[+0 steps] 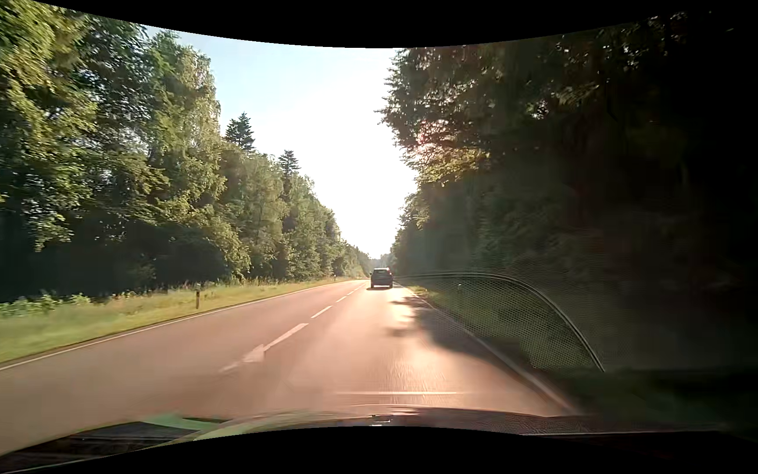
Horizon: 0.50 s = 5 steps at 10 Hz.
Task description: Follow the waypoints while adhering to traffic rules and regulations
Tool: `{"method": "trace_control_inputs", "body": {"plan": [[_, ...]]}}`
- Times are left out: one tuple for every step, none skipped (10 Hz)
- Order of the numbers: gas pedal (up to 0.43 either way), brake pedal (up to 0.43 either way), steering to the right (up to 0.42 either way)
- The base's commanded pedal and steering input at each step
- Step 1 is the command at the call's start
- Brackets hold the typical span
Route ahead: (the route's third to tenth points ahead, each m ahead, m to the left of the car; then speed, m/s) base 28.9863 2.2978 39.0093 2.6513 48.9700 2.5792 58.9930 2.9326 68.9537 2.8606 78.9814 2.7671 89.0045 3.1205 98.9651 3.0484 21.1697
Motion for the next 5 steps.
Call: {"method": "trace_control_inputs", "body": {"plan": [[0.197,0.000,-0.001],[0.197,0.000,-0.001],[0.197,0.000,0.000],[0.197,0.000,0.000],[0.197,0.000,0.000]]}}
